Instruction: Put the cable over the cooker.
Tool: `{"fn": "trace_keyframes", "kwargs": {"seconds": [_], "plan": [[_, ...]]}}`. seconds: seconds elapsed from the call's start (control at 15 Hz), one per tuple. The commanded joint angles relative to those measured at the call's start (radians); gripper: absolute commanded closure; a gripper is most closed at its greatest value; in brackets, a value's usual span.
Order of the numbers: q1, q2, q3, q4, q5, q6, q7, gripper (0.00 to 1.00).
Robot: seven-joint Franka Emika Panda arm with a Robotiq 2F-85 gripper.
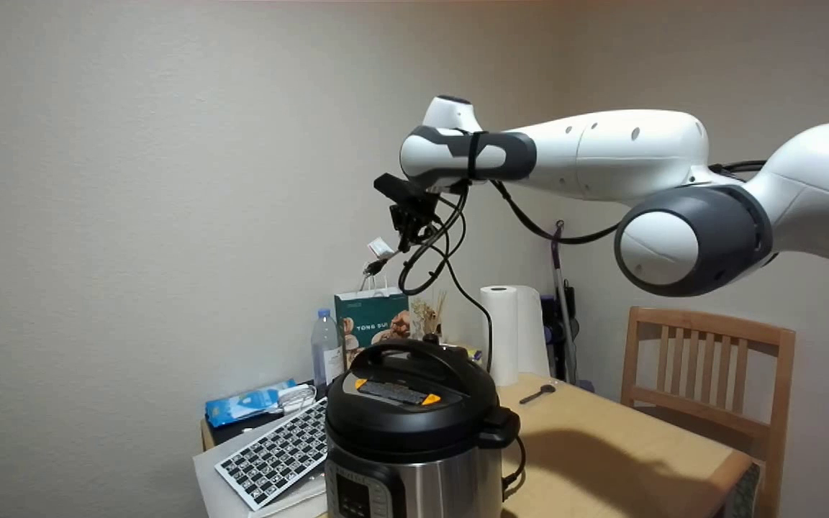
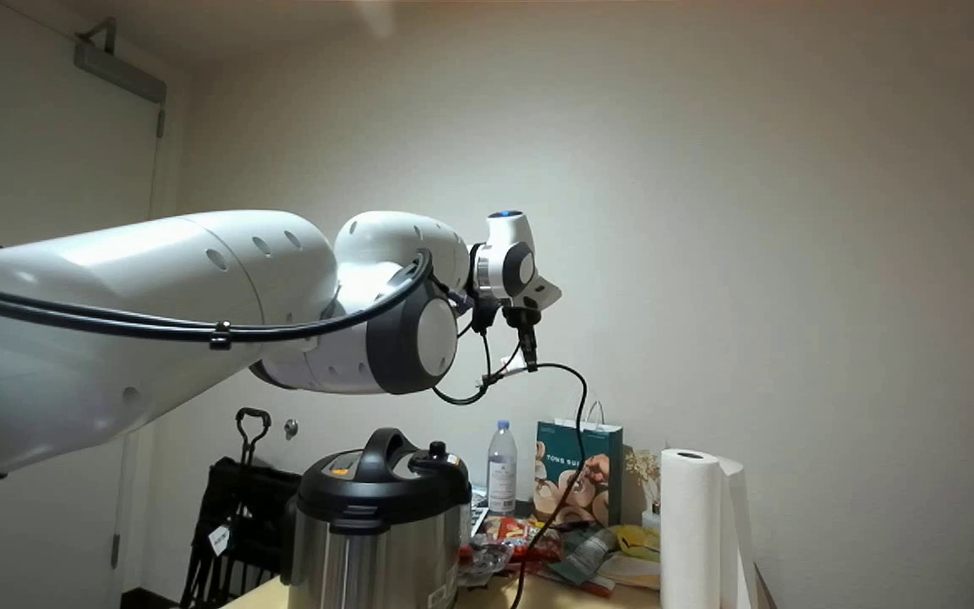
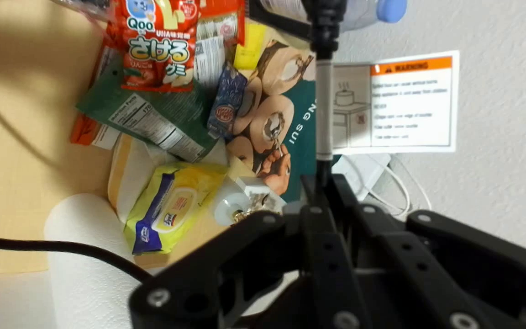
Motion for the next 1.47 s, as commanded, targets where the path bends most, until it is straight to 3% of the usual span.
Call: {"fn": "trace_keyframes", "kwargs": {"seconds": [0.0,0.13,0.2,0.27,0.53,0.6,0.8,1.33,1.4], "plan": [[0.001,-0.072,0.028,0.000,0.022,-0.154,-0.005,0.98],[-0.001,-0.092,0.028,0.000,0.012,-0.238,-0.007,0.98],[0.010,-0.072,0.018,0.000,0.000,-0.179,0.002,0.98],[0.009,-0.078,0.018,0.000,0.000,-0.192,0.002,0.92],[0.011,-0.073,0.017,-0.010,-0.001,-0.189,0.002,0.92],[0.011,-0.073,0.016,-0.010,-0.001,-0.189,0.002,0.98],[0.037,-0.094,0.031,-0.010,0.004,-0.248,-0.048,0.98],[0.061,-0.148,0.002,-0.007,0.002,-0.490,0.157,0.98],[0.063,-0.138,0.006,-0.033,0.000,-0.420,0.098,0.98]]}}
